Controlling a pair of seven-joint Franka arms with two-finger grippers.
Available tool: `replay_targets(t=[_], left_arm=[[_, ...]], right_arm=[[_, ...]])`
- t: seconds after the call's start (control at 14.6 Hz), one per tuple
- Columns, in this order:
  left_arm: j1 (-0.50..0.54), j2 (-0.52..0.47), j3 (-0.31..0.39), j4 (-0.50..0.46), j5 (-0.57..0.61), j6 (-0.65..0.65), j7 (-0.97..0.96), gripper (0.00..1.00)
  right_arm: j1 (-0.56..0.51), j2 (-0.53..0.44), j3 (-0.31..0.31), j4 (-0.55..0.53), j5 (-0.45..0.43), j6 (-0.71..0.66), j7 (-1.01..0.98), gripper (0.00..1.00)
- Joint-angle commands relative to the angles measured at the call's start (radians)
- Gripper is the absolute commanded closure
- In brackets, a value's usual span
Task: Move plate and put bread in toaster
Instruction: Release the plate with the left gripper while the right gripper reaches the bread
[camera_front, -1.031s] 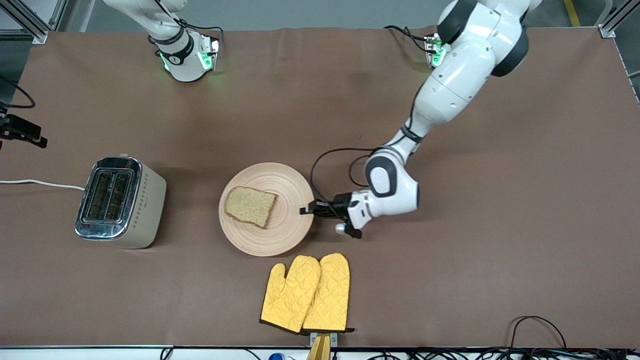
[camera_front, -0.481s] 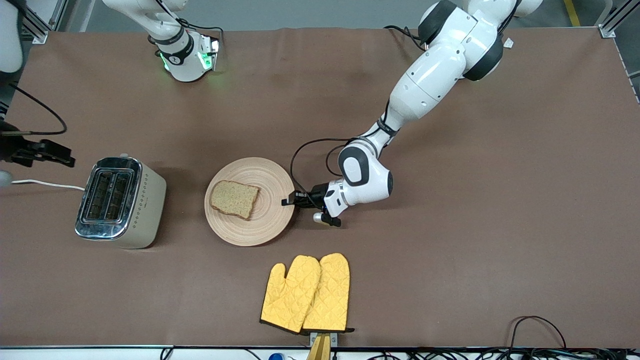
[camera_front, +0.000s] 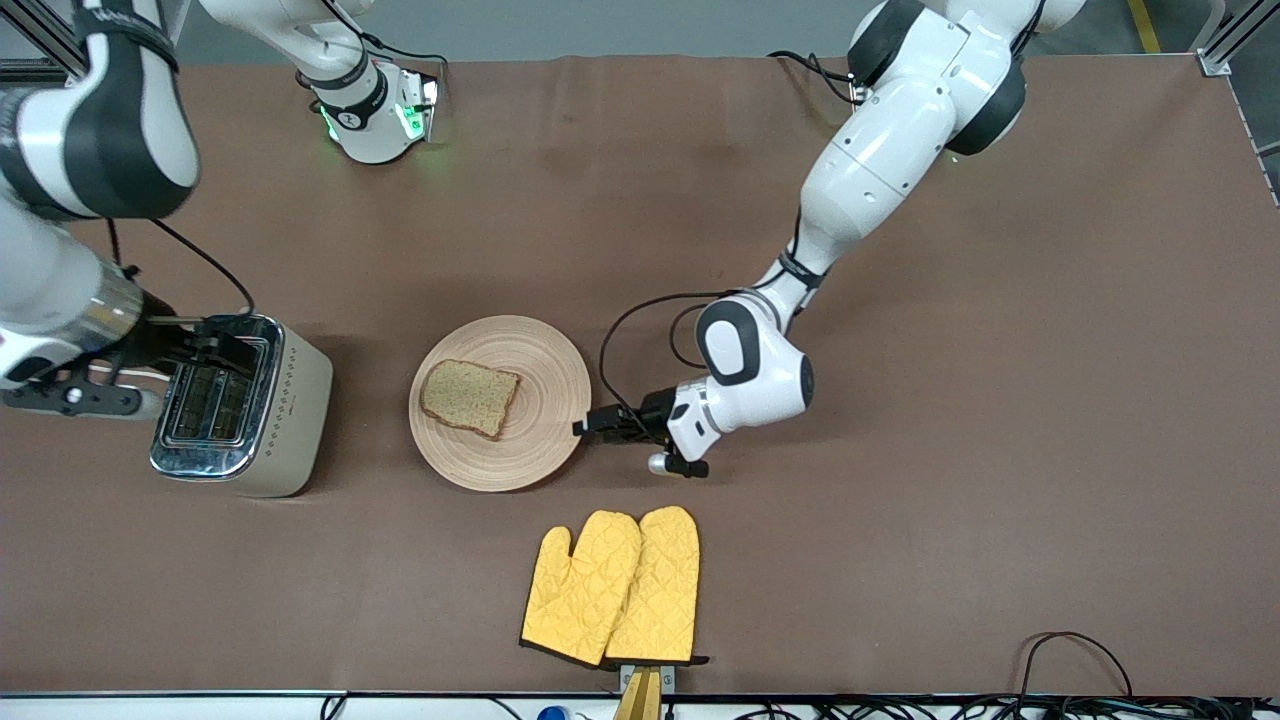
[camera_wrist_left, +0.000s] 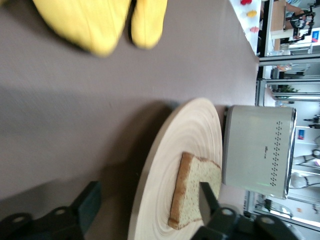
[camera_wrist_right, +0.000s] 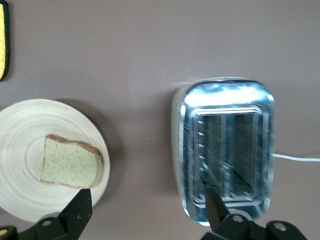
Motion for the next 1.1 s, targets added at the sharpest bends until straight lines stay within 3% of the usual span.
replay_targets(t=[0.0, 0.14, 0.34, 0.55, 0.82, 1.03], left_arm=[[0.082, -0.092, 0.003, -0.097, 0.087, -0.068, -0.007, 0.00], [0.152, -0.152, 0.003, -0.143, 0.236, -0.136, -0.014, 0.00], [0.295, -0.235, 0.003, -0.188, 0.500, -0.306, -0.018, 0.00], [0.424, -0.324, -0.002, -0.181, 0.710, -0.517, -0.021, 0.00], [0.470, -0.491, 0.003, -0.180, 1.012, -0.696, -0.082, 0.00], [0.472, -0.618, 0.004, -0.178, 1.166, -0.841, -0.219, 0.00]], right_arm=[[0.035, 0.027, -0.002, -0.053, 0.022, 0.086, 0.051, 0.00], [0.058, 0.051, -0.004, -0.092, 0.080, 0.155, 0.054, 0.00], [0.108, 0.051, -0.004, -0.236, 0.088, 0.337, 0.111, 0.00], [0.117, 0.073, -0.004, -0.292, 0.090, 0.376, 0.126, 0.00], [0.185, 0.129, -0.005, -0.321, 0.090, 0.408, 0.259, 0.00], [0.197, 0.138, -0.004, -0.396, 0.091, 0.535, 0.283, 0.00]])
